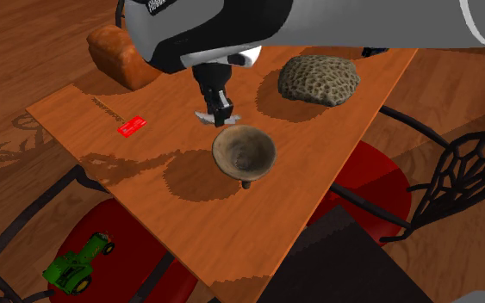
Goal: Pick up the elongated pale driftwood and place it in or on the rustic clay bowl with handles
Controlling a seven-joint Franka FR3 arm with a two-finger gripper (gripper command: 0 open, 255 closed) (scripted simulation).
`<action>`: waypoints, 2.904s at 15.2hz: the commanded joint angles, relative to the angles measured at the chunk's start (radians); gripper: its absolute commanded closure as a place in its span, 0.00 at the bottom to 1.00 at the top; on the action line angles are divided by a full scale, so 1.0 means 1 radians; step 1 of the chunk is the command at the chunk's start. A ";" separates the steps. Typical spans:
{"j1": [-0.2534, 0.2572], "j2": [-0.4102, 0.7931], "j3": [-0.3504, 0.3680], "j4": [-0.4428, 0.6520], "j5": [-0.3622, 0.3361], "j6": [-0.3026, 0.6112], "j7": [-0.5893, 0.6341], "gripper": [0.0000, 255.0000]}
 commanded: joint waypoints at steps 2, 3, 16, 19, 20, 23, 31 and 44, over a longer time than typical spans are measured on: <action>-0.013 -0.117 -0.014 -0.131 -0.004 0.012 -0.026 1.00; -0.018 -0.154 -0.019 -0.169 -0.007 0.014 -0.034 1.00; -0.020 -0.100 -0.025 -0.285 0.000 0.184 -0.052 1.00; -0.019 -0.076 -0.025 -0.300 0.003 0.222 -0.055 1.00; -0.019 -0.076 -0.025 -0.300 0.003 0.222 -0.055 1.00; -0.020 -0.076 -0.025 -0.300 0.003 0.222 -0.055 1.00; -0.020 -0.076 -0.025 -0.300 0.003 0.222 -0.055 0.00; -0.023 -0.153 -0.026 -0.242 -0.006 0.088 -0.048 0.00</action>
